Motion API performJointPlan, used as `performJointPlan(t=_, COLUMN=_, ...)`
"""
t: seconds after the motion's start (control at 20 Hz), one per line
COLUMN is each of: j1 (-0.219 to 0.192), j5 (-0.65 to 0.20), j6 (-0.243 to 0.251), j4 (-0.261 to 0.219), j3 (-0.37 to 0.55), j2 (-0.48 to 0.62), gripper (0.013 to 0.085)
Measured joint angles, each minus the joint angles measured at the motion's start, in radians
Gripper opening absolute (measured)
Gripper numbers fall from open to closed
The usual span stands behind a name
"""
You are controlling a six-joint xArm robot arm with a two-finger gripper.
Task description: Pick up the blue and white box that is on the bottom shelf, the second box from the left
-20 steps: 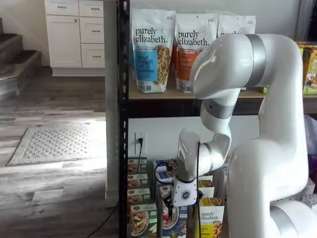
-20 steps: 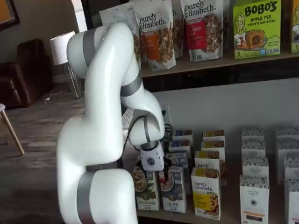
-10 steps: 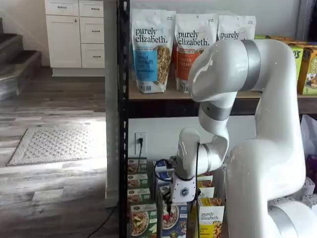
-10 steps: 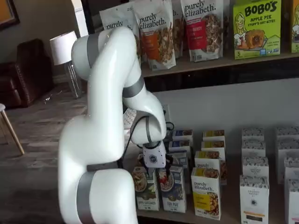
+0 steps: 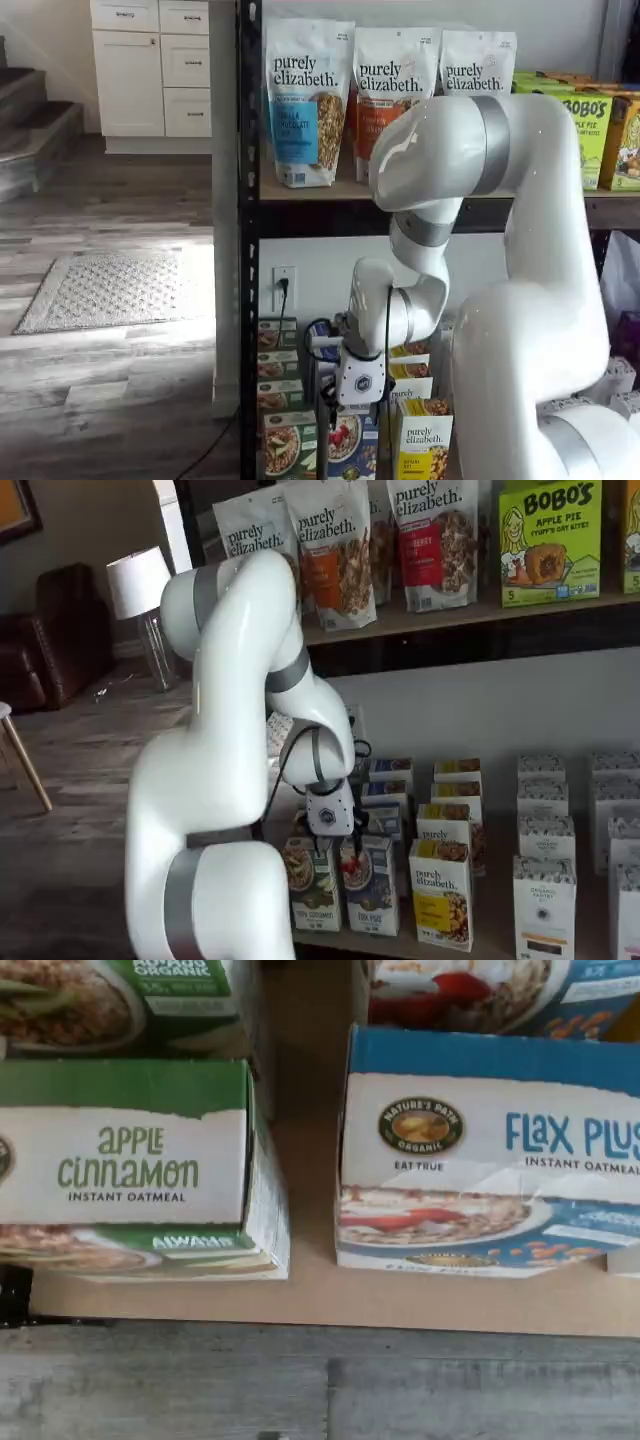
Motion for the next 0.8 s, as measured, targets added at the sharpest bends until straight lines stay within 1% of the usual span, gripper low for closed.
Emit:
performJointPlan(t=0.55, j1=-0.014, j5=0.013, j6=-0.031, j4=0.018, j3=-0.058, j2=0.039, gripper=0.085)
performJointPlan(t=0.7, j1=-0.018, j5=0.022, j6=-0.033, j4=0.016, j3=-0.072, j2=0.047, gripper=0.085)
performJointPlan(t=0.8, j1=-0.021, j5=0.028, j6=-0.025, j4=0.004, j3=-0.083, j2=0.053, gripper=0.085)
